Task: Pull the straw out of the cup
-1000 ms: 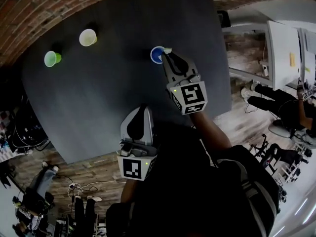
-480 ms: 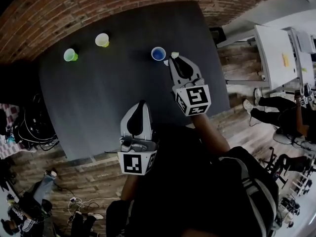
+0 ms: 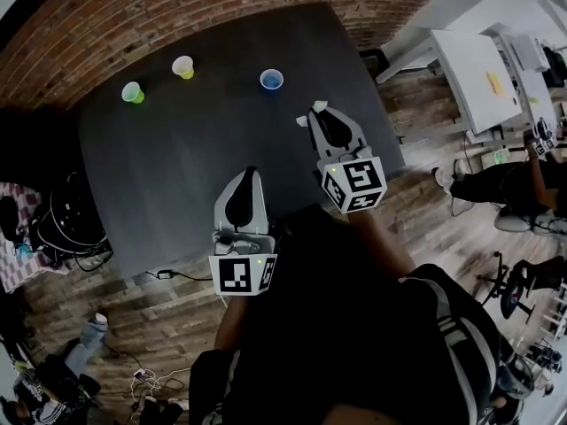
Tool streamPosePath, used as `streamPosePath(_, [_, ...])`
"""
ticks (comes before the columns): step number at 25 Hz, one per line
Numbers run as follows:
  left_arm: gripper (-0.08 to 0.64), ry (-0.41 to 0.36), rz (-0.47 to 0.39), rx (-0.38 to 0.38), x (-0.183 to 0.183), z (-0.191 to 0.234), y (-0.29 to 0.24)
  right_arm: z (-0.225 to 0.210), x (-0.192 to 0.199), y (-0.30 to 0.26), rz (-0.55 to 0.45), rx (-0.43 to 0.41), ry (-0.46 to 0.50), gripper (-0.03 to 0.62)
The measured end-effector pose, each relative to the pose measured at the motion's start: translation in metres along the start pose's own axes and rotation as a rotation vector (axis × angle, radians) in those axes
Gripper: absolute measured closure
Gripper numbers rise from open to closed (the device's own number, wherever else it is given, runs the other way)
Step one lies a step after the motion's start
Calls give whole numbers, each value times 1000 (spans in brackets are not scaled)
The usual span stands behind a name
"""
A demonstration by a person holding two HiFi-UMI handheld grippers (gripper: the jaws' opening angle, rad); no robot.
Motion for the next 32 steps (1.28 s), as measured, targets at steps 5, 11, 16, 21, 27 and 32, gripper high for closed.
streamPosePath(5, [555,4,25,11,10,-11,20,10,6,41,2,-6,-53,551])
streamPosePath(11, [555,-1,28,-8,21,-26,24,13,16,74,4,-59,-91,551])
streamPosePath(16, [555,4,63,-49,36,-30,19,18,19,89,-8,-119,-82,551])
streamPosePath(21, [555,10,83,-54,52,-45,11,17,23,101,-22,-169,-68,551])
streamPosePath(27, [555,14,122,-53,70,-58,6,15,27,106,-32,-195,-93,551])
streamPosePath(32, [555,5,107,-50,72,-64,-2,16,27,105,-35,-232,-75,552])
Point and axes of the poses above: the fingertips, and each gripper's own axes: y backward along the fingers, z to its left, x out of its underside, the point moved 1 cm from there along y, backward along the fingers, and after that the axes turned 13 degrees about y, right-handed, at the moved point
